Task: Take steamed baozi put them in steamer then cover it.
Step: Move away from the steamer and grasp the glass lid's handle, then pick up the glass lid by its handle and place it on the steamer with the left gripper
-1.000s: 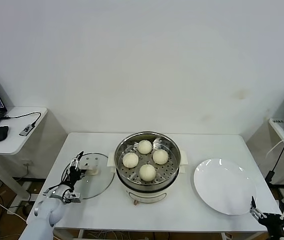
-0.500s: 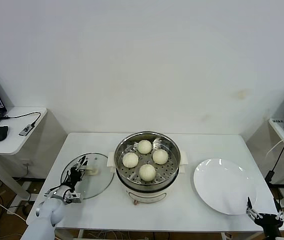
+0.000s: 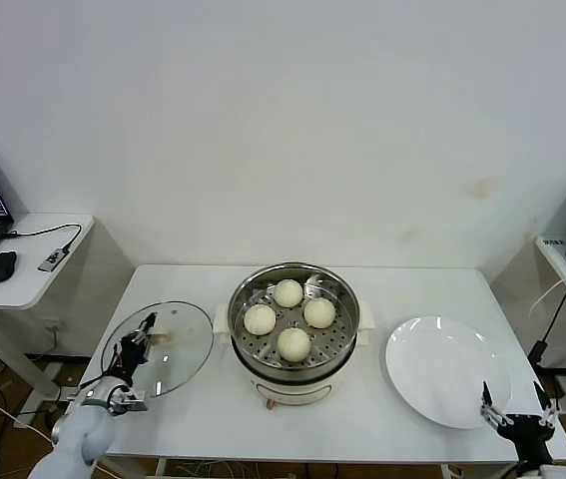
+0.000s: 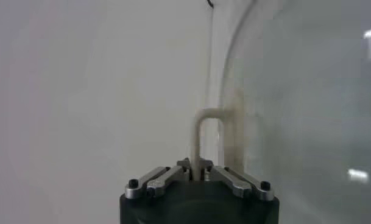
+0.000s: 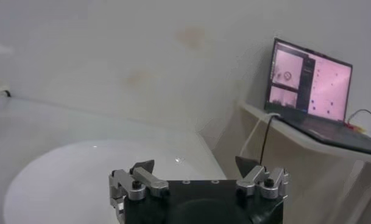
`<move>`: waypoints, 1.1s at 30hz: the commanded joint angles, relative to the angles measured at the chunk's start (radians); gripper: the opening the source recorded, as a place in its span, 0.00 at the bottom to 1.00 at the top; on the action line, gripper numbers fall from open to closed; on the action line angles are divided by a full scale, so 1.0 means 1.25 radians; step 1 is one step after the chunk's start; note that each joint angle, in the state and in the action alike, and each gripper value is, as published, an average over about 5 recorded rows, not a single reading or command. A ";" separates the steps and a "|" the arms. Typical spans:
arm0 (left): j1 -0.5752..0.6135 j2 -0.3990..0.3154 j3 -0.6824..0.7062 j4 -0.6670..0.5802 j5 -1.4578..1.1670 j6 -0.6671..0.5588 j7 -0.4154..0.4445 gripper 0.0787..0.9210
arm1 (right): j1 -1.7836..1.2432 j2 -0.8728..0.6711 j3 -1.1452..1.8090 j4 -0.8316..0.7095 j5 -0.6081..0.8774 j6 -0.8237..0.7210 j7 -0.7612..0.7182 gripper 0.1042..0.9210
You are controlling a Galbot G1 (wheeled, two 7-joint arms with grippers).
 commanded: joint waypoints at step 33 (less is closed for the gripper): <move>-0.146 0.059 0.391 -0.557 0.003 0.590 0.348 0.09 | 0.041 0.011 -0.147 -0.019 -0.154 0.019 0.034 0.88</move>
